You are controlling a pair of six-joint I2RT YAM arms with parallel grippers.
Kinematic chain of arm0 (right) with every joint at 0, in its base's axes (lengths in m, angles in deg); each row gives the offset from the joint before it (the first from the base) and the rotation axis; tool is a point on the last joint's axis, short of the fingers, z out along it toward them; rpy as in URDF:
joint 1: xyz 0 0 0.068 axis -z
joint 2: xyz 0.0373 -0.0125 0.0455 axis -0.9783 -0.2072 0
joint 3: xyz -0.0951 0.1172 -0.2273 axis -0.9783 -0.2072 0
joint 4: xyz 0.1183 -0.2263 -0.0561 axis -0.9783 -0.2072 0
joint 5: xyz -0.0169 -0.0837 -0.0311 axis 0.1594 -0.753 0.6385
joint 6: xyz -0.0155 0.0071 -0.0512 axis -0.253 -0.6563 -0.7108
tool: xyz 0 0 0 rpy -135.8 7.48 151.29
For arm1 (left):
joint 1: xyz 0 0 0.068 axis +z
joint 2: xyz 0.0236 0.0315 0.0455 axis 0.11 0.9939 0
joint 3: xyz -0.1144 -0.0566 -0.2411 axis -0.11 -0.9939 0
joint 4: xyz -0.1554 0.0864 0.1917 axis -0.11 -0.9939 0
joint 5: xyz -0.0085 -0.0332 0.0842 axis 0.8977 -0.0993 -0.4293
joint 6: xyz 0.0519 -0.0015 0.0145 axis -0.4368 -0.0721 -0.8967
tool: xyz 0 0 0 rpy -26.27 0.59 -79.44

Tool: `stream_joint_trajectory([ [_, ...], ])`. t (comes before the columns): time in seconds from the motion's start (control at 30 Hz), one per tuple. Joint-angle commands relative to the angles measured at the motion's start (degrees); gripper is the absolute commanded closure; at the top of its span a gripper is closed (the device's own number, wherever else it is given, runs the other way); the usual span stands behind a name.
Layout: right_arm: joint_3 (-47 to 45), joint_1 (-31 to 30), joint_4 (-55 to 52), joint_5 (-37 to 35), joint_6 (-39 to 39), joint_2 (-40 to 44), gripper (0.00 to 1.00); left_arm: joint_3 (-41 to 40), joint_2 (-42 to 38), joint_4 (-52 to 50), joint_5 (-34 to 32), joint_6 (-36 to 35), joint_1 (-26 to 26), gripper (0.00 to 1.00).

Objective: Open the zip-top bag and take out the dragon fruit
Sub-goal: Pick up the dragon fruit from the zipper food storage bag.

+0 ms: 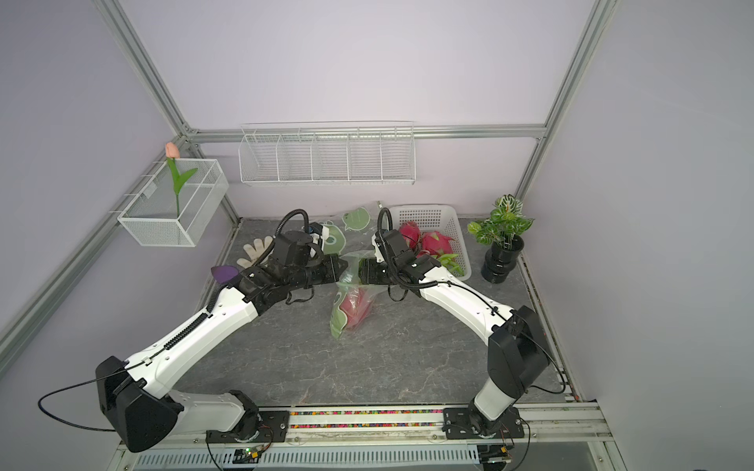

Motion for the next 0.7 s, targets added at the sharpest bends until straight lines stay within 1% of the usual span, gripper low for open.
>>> stream_joint_trajectory([
  [0.0, 0.0, 0.4, 2.5, 1.7, 0.8, -1.8, 0.39, 1.3, -0.5, -1.6, 0.9, -1.7, 1.5, 1.00],
  [0.3, 6.4, 0.2, 1.3, 4.7, 1.0, -6.1, 0.41, 2.7, -1.2, -3.5, 2.8, -4.2, 1.6, 1.00],
  [0.53, 8.5, -0.8, 0.8, 4.9, 0.1, -6.6, 0.41, 4.2, -0.9, -4.4, 3.5, -5.2, 1.9, 1.00],
  [0.67, 9.4, -1.1, 0.1, 5.0, -0.1, -6.4, 0.47, 4.4, -1.3, -4.8, 3.7, -4.9, 2.7, 1.00],
])
